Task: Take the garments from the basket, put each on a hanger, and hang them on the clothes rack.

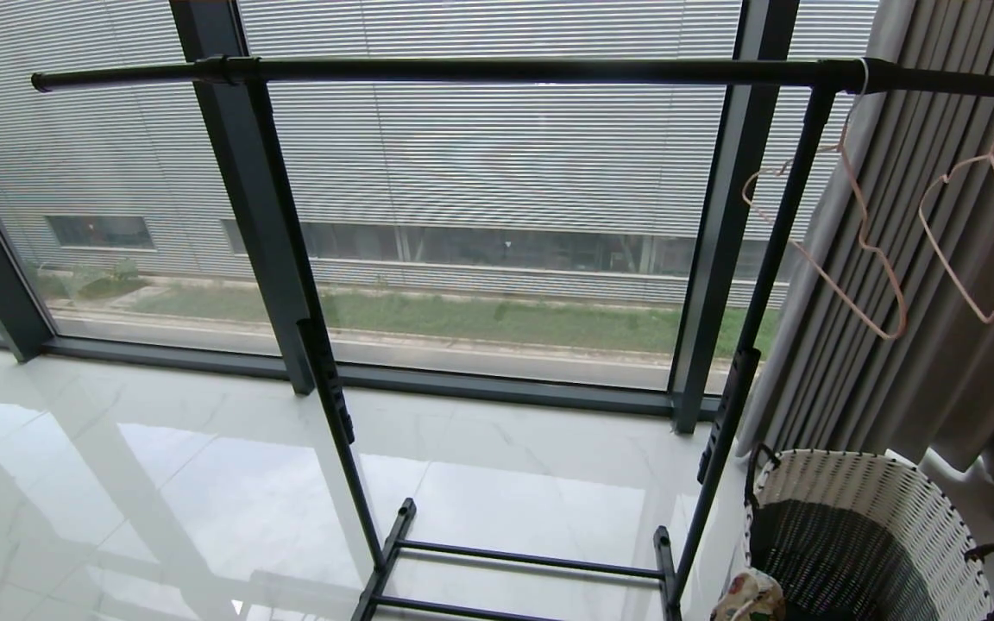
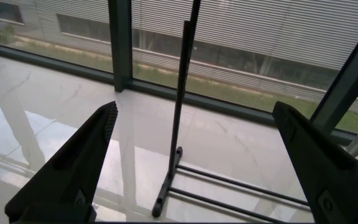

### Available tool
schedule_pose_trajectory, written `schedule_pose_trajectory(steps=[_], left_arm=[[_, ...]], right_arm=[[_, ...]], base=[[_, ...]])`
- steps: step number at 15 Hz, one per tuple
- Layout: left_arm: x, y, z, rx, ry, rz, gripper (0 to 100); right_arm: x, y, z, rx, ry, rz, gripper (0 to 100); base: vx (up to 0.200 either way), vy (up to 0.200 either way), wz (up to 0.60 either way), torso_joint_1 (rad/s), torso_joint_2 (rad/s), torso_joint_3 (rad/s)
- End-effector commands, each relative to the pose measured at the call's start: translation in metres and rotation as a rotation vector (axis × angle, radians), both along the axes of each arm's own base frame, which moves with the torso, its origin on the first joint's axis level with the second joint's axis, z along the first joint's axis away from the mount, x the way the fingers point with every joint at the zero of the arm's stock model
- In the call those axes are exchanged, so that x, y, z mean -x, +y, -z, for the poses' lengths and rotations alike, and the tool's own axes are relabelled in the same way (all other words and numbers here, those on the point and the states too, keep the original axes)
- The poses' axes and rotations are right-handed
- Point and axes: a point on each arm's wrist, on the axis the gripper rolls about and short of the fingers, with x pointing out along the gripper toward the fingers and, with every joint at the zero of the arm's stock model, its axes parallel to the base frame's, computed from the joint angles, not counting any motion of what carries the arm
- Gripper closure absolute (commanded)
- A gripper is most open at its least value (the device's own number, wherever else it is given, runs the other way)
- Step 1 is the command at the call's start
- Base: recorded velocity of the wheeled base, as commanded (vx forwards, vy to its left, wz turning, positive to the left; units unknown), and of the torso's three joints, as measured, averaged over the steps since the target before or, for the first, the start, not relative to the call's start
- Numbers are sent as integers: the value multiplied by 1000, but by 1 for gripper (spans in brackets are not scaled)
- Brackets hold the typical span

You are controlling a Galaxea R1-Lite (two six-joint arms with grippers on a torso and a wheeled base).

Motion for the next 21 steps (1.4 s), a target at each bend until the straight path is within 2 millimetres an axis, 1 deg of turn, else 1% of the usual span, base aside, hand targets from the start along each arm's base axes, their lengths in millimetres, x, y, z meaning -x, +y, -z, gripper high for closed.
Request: schedule_pose_trajectory(steps=[1,2,3,4,5,6,7,8,9,10,11,13,14,15,18,20,21], left_arm=[[0,0,0,-10,0,1,0],[0,0,0,-10,0,1,0],[0,0,0,-10,0,1,0],[0,0,0,-9,0,1,0],[0,0,0,-9,0,1,0],[0,0,0,-9,0,1,0],[0,0,0,-9,0,1,0],[0,0,0,-9,0,1,0],[0,0,0,-9,0,1,0],[0,0,0,-9,0,1,0],[0,0,0,-9,0,1,0],[0,0,0,-9,0,1,0],[0,0,0,-9,0,1,0],[0,0,0,-10,0,1,0],[0,0,0,-10,0,1,0],[0,0,0,-10,0,1,0],[0,0,0,-10,0,1,0]], right_arm=[[-9,-1,-55,21,49,-102,0],[-30,1,-63,114,155,-159,0],[-48,4,-67,181,245,-183,0],[-80,9,-65,285,402,-203,0],[-104,12,-62,373,508,-230,0],[-126,16,-54,437,621,-264,0],[-136,18,-48,464,674,-281,0],[-161,22,-33,522,783,-323,0],[-177,24,-21,552,829,-346,0],[-188,26,-12,569,859,-360,0],[-204,28,3,579,902,-376,0],[-223,31,27,582,974,-395,0],[-226,32,32,583,987,-399,0],[-236,35,48,600,1011,-413,0],[-234,34,77,683,1036,-451,0],[-231,34,92,702,1042,-463,0],[-230,34,95,702,1045,-464,0]], base=[[0,0,0,0,0,0],[0,0,0,0,0,0],[0,0,0,0,0,0],[0,0,0,0,0,0],[0,0,0,0,0,0],[0,0,0,0,0,0],[0,0,0,0,0,0],[0,0,0,0,0,0],[0,0,0,0,0,0],[0,0,0,0,0,0],[0,0,0,0,0,0],[0,0,0,0,0,0],[0,0,0,0,0,0],[0,0,0,0,0,0],[0,0,0,0,0,0],[0,0,0,0,0,0],[0,0,0,0,0,0]])
